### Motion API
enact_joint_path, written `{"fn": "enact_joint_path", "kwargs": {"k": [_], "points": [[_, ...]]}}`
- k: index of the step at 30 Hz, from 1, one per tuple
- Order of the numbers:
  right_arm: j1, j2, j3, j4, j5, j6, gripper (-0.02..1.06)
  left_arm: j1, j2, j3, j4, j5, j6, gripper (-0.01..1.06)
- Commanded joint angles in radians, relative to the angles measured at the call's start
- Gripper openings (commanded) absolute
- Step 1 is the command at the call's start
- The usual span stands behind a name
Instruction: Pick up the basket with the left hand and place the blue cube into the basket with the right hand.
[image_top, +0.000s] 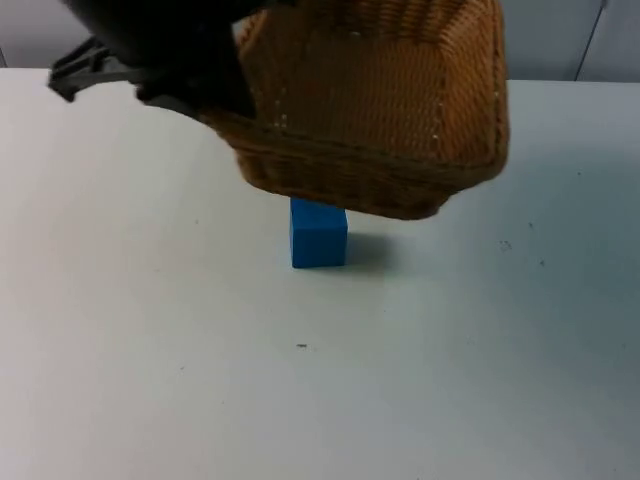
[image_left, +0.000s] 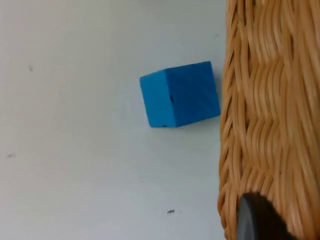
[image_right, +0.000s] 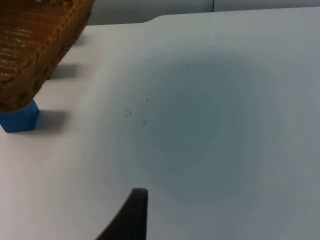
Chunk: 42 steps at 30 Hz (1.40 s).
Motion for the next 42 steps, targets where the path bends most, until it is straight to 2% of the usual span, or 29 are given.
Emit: {"fn": "enact_joint_path", "kwargs": {"k": [1,4,5,8,10,13,14,17,19,24,32,42], "points": [[-0.004,-0.002,0.007,-0.006,-0.008,0.0,1.04,0.034,-0.085,0.059,-0.064,-0.057,0.051,0.0],[-0.004,-0.002,0.007,-0.006,-0.008,0.0,1.04,0.143,-0.211,0.198,-0.064,-0.038,0.114,0.0],[-0.004,-0.002,0.007,-0.006,-0.008,0.0,1.04,0.143,-0.211,0.198,-0.064,-0.038,0.114,0.0],[-0.004,-0.002,0.007,-0.006,-0.008,0.0,1.04,0.253,-0.32,0.307,-0.064,-0.021,0.156,0.0],[-0.004,-0.002,0.007,-0.003,-0.008,0.0,1.04,0.283,-0.353,0.332,-0.064,-0.014,0.175,0.0],[-0.004,-0.002,0.007,-0.002,-0.008,0.0,1.04,0.399,-0.427,0.407,-0.096,0.037,0.269,0.0],[-0.004,-0.002,0.007,-0.002,-0.008,0.0,1.04,0.399,-0.427,0.407,-0.096,0.037,0.269,0.0],[-0.004,-0.002,0.007,0.001,-0.008,0.0,1.04,0.521,-0.466,0.465,-0.191,0.122,0.403,0.0],[-0.004,-0.002,0.007,0.006,-0.008,0.0,1.04,0.575,-0.475,0.501,-0.267,0.146,0.488,0.0],[-0.004,-0.002,0.007,0.006,-0.008,0.0,1.04,0.648,-0.478,0.554,-0.296,0.214,0.584,0.0],[-0.004,-0.002,0.007,0.006,-0.008,0.0,1.04,0.748,-0.48,0.641,-0.328,0.225,0.728,0.0],[-0.004,-0.002,-0.007,0.029,-0.004,0.021,1.04,0.757,-0.48,0.638,-0.324,0.222,0.758,0.0]]}}
